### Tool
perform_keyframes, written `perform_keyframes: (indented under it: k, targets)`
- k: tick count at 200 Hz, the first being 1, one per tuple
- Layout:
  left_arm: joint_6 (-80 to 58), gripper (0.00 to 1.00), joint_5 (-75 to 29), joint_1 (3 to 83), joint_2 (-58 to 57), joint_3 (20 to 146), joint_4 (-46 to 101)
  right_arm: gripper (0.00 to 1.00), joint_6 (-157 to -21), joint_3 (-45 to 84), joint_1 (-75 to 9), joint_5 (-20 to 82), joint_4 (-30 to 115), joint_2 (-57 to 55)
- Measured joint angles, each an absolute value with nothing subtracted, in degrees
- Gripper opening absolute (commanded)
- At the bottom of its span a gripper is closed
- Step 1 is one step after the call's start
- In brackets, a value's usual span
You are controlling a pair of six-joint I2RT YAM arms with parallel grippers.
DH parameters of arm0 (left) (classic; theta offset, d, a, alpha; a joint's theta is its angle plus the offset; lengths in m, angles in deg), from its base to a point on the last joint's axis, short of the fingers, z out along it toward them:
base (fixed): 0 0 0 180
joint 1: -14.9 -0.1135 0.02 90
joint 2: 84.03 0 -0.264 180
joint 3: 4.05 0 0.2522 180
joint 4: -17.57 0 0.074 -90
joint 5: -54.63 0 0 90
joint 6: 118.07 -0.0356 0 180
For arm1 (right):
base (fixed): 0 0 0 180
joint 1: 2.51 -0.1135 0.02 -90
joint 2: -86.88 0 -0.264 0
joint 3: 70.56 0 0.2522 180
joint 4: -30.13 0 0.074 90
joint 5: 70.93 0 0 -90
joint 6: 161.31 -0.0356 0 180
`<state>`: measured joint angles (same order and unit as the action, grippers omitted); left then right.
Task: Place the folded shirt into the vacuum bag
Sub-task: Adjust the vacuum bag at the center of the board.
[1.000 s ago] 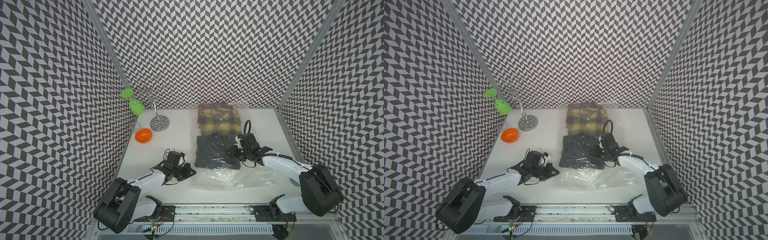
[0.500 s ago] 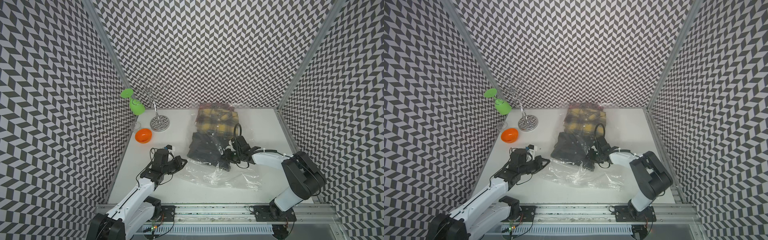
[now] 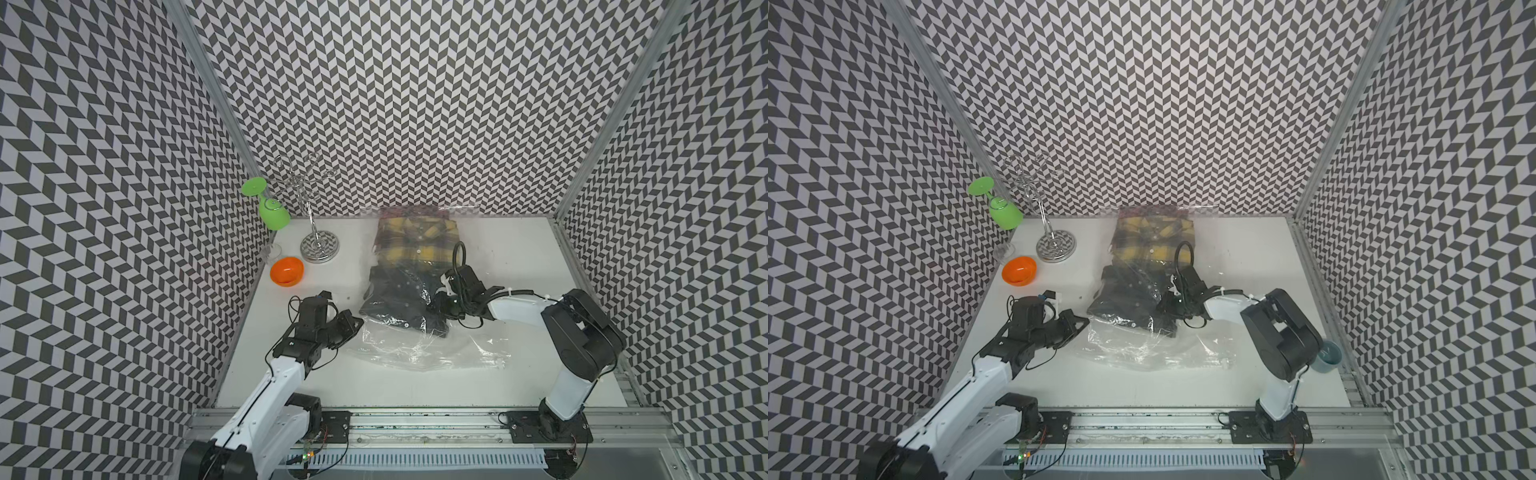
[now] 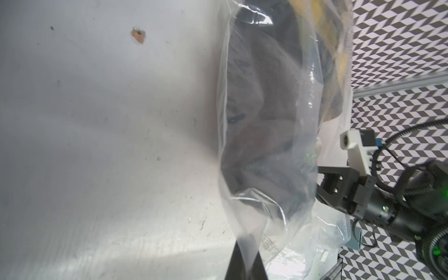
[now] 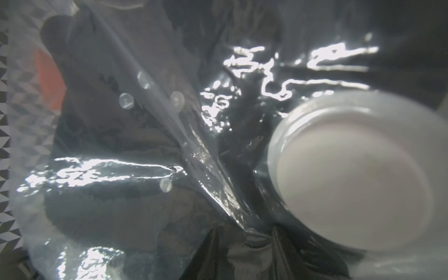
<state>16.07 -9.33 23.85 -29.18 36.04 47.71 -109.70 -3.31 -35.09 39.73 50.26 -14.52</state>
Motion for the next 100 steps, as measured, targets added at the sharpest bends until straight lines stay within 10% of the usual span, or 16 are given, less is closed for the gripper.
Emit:
perform_keyframes:
  k: [100]
  targets:
    - [8.1,0.5,-13.9,27.6,-32.1,42.8,56.2,0.83,-107.3,-17.9,-18.8,36.0,71.4,25.9]
